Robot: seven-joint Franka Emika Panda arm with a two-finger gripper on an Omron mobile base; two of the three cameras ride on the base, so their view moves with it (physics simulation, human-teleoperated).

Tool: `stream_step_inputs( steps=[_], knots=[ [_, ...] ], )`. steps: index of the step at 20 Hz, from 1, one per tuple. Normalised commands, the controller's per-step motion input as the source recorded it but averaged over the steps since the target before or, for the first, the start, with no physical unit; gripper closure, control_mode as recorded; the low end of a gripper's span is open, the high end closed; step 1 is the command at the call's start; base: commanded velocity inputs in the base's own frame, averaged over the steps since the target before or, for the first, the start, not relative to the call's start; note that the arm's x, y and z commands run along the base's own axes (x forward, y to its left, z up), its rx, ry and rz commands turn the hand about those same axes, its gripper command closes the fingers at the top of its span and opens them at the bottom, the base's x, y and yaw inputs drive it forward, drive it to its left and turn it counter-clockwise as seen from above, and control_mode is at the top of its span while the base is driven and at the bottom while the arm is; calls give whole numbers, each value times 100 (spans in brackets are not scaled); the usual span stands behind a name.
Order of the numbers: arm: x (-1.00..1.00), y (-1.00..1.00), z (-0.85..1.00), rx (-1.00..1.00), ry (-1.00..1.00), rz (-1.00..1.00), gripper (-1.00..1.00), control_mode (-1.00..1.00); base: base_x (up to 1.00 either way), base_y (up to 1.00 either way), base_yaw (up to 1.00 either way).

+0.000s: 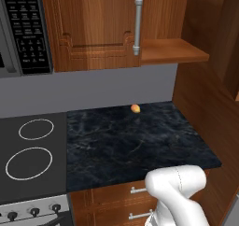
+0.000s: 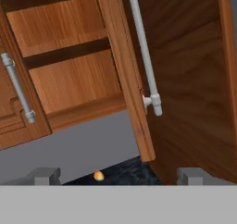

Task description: Close all open cabinet doors.

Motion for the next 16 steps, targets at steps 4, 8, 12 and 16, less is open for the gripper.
stream_step_inputs(
  steps=[4, 8, 12, 16],
  knots=[
    [0, -3, 0, 0, 0, 2, -100, -100, 0, 0, 0],
    [0, -2, -37, -9, -22, 9, -100, -100, 0, 0, 0],
    [0, -1, -36, -14, -37, 10, -100, -100, 0, 0, 0],
    [0, 0, -32, -11, -35, 7, -100, -100, 0, 0, 0]
  ],
)
